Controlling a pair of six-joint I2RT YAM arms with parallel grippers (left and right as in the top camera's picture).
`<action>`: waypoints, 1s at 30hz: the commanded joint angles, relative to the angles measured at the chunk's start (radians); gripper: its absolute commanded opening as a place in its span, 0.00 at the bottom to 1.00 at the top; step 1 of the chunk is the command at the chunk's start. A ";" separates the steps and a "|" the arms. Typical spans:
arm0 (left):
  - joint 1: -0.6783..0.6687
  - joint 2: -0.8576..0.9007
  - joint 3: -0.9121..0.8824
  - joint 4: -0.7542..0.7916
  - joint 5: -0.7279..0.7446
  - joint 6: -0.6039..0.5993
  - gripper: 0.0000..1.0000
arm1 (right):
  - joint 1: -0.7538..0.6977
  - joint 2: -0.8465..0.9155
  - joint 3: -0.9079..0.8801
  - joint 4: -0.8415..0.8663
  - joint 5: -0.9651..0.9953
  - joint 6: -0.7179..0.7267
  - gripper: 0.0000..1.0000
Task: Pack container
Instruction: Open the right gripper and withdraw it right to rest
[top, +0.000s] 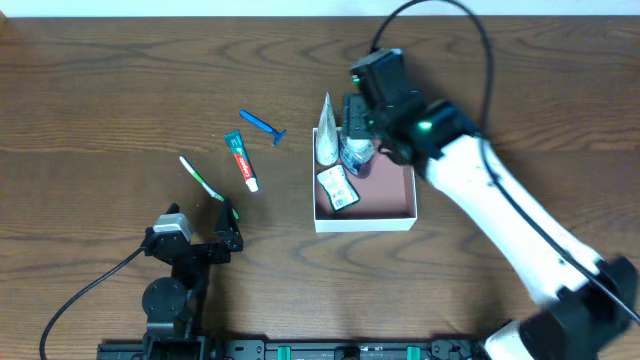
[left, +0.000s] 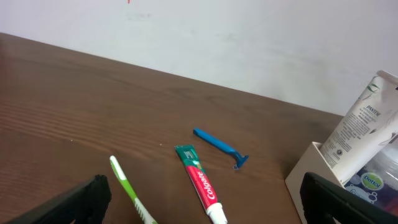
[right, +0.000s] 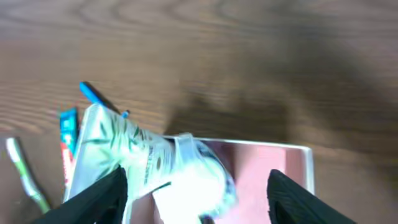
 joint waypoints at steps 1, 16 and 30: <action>0.005 -0.005 -0.016 -0.036 0.006 0.017 0.98 | -0.049 -0.060 0.022 -0.056 -0.049 -0.010 0.71; 0.005 -0.005 -0.016 -0.036 0.006 0.017 0.98 | -0.137 0.000 -0.063 -0.172 -0.140 0.018 0.60; 0.005 -0.005 -0.016 -0.036 0.006 0.017 0.98 | -0.220 -0.003 -0.130 -0.055 -0.146 0.076 0.55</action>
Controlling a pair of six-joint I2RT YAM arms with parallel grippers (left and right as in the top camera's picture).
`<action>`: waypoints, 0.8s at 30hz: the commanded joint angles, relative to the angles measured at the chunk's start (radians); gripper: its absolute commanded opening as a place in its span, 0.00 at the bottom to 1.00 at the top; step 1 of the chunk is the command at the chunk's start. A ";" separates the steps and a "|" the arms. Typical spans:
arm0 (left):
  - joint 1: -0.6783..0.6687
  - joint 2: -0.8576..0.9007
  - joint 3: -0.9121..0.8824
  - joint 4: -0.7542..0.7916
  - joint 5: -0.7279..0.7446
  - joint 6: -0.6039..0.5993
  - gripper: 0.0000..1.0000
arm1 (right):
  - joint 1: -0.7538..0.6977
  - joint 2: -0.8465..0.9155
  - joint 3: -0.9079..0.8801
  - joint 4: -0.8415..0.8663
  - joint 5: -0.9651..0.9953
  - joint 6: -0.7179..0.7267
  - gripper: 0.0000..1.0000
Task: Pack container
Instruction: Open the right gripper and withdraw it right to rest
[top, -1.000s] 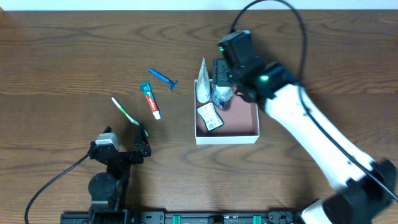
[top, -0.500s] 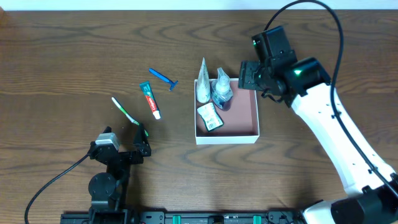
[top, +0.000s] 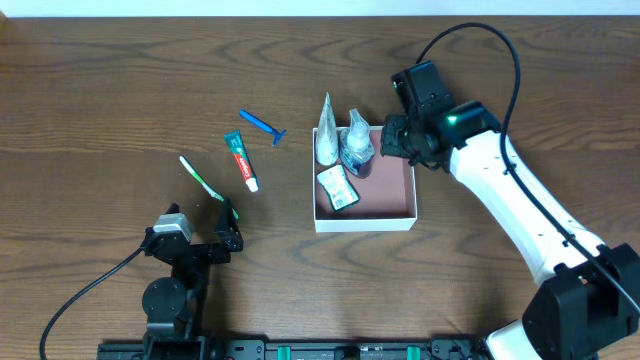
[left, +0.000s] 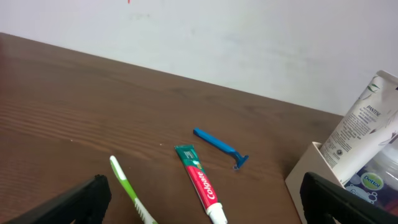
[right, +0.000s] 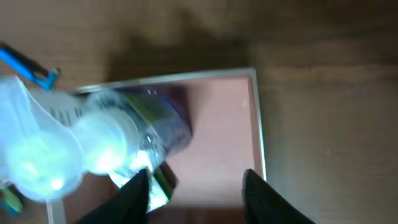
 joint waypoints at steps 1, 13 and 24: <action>0.005 -0.005 -0.016 -0.036 0.006 0.017 0.98 | -0.098 -0.045 0.023 0.003 -0.014 0.012 0.61; 0.005 -0.005 -0.016 -0.036 0.006 0.017 0.98 | -0.521 -0.094 0.037 -0.064 -0.168 -0.105 0.99; 0.005 -0.005 -0.016 -0.008 0.006 0.017 0.98 | -0.463 -0.090 0.018 -0.145 0.103 -0.364 0.99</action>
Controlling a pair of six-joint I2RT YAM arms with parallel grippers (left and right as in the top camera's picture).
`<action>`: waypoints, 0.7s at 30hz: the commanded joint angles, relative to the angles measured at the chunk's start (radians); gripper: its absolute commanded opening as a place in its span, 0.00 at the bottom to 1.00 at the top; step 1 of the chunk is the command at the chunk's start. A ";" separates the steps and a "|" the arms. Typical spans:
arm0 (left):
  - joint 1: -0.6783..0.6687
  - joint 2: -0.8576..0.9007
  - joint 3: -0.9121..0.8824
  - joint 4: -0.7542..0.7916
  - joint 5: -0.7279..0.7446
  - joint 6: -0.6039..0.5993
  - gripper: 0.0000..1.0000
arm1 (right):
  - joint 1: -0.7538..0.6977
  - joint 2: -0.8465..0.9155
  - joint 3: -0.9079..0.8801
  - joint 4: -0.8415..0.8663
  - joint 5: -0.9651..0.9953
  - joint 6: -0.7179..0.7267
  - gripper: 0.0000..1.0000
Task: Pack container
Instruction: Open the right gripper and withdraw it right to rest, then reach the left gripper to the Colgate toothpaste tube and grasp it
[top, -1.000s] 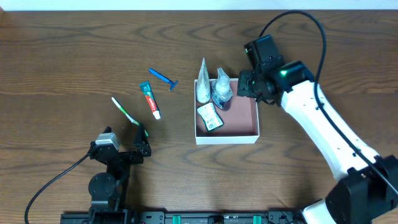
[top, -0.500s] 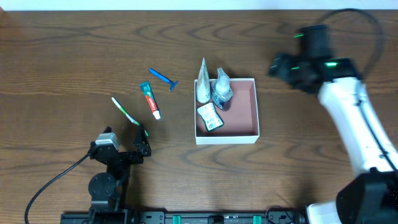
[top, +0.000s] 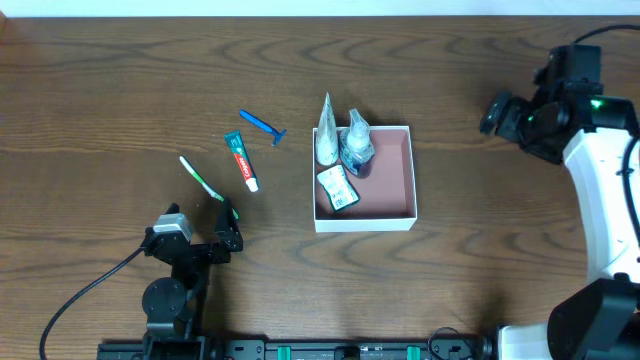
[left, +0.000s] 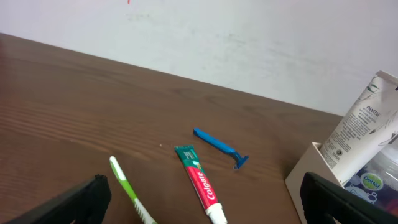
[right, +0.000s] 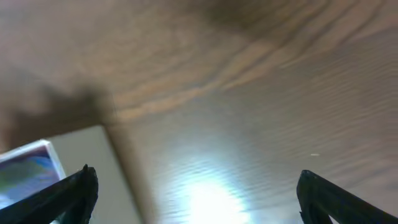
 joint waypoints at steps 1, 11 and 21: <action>0.005 -0.005 -0.016 -0.016 0.006 0.017 0.98 | 0.039 -0.008 -0.010 -0.002 0.171 -0.133 0.99; 0.005 -0.005 -0.016 -0.019 0.006 0.017 0.98 | 0.093 -0.008 -0.202 0.111 0.131 -0.193 0.99; 0.005 0.000 0.009 -0.044 0.067 0.016 0.98 | 0.098 -0.008 -0.380 0.204 0.155 -0.182 0.99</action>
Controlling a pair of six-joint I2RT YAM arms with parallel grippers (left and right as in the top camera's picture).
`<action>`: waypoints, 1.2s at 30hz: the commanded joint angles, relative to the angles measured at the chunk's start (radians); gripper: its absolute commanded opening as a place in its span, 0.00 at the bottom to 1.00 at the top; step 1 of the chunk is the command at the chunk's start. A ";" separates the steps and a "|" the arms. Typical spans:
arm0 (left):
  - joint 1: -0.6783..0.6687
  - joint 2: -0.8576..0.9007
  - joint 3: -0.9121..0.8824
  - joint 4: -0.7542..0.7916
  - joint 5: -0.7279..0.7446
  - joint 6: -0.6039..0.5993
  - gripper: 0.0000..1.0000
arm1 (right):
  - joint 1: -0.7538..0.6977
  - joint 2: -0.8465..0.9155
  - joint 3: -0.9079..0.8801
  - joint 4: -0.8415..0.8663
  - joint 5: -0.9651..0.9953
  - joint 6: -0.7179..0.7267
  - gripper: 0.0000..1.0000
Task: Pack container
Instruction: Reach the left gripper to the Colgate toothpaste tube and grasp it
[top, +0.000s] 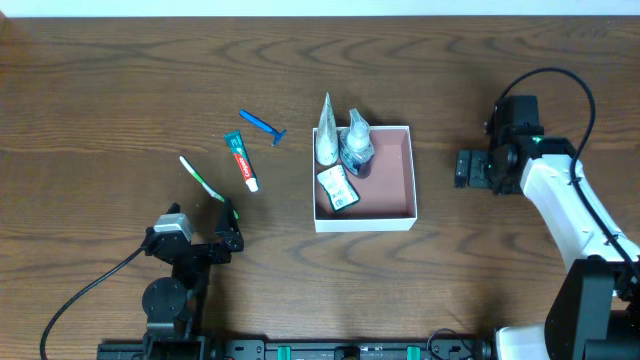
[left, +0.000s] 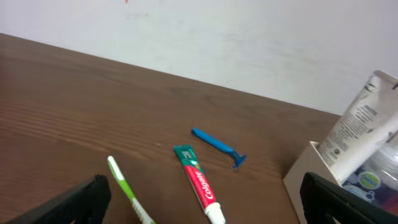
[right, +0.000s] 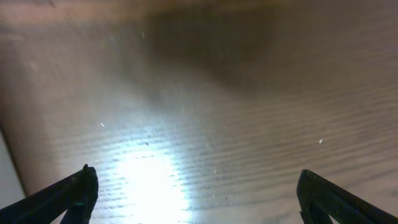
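Note:
A white box with a pink floor (top: 385, 195) stands mid-table. It holds an upright white tube (top: 326, 132), a small bottle (top: 356, 145) and a green-labelled packet (top: 337, 188). Left of it on the table lie a blue razor (top: 262, 125), a toothpaste tube (top: 241, 160) and a green toothbrush (top: 200, 178); the left wrist view shows the razor (left: 219, 147), the toothpaste (left: 199, 183) and the toothbrush (left: 126, 193). My left gripper (top: 205, 240) rests open near the front edge. My right gripper (top: 468, 168) is open over bare wood right of the box.
The brown wooden table (top: 110, 90) extends all round the box. A pale wall (left: 186, 37) rises behind the table's far edge in the left wrist view. Cables run from both arm bases along the front and right side.
My right gripper has moved from the far right, level with the box's back edge, to bare wood just right of the box. The left arm and the objects have not moved.
My right gripper stood open at the box's back over the white tube and bottle. Then it was over the box's back right corner, then far off to the right, and now close to the box's right side. The razor, toothpaste and toothbrush stayed put.

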 joint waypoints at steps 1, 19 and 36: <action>0.005 0.010 0.028 -0.054 0.056 0.013 0.98 | 0.004 -0.008 -0.020 -0.011 0.017 -0.011 0.99; 0.005 1.134 1.123 -0.814 0.053 0.054 0.98 | 0.004 -0.008 -0.021 -0.030 0.016 -0.011 0.99; 0.004 1.710 1.209 -0.773 0.169 -0.097 0.92 | 0.004 -0.008 -0.021 -0.030 0.016 -0.011 0.99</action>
